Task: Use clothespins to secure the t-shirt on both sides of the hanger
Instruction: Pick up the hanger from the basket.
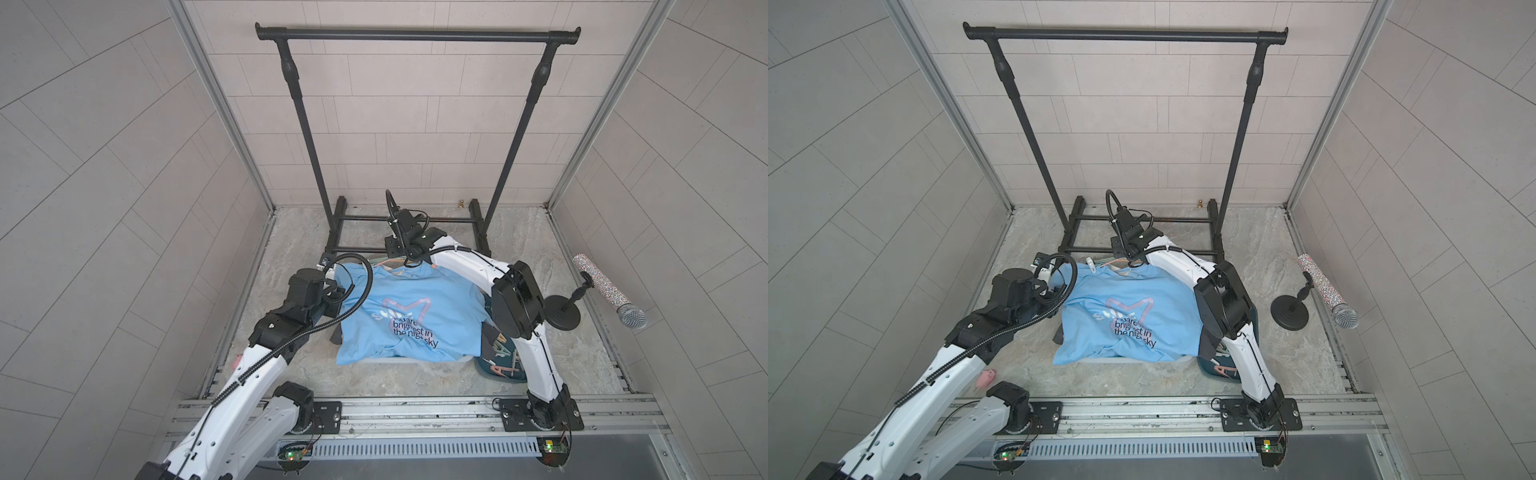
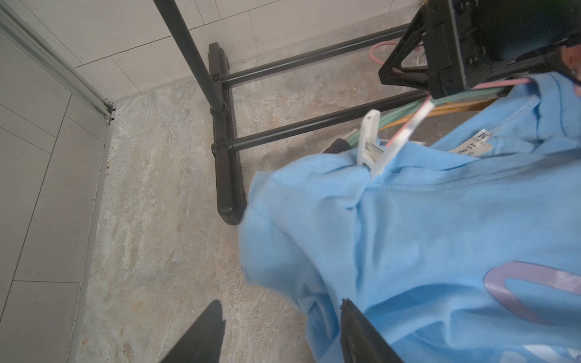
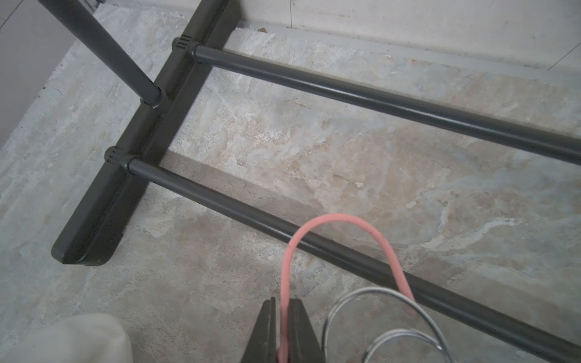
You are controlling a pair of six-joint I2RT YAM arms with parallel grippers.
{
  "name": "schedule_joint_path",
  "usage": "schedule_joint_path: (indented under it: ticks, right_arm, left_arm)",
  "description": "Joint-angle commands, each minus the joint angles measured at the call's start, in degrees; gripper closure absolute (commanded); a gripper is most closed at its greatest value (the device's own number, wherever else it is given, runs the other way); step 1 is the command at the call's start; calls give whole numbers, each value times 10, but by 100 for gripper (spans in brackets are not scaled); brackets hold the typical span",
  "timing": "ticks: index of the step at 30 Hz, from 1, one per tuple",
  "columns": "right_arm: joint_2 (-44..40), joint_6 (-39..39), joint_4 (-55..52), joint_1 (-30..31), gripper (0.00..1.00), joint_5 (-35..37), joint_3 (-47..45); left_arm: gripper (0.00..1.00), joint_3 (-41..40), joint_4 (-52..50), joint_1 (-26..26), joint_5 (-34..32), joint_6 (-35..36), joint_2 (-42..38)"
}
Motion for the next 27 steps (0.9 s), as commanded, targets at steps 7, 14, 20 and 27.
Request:
schedule_joint_path:
  ticks: [7,14,20,27]
  right_arm:
    - [-169,-26,92,24,100,40,-77]
    - [-307,-66,138,51,100,92,-146]
    - [-398,-152,155,85,100,169,-168]
    - [-499,-227,254,108,100,162,-224]
  left_arm:
    - [38,119,-64,3,66,44,-8]
    - [38,211,-118,3,142,96,-32]
    - [34,293,-136,3,259,134,-37]
    - [28,414,-200,3,412,171,2]
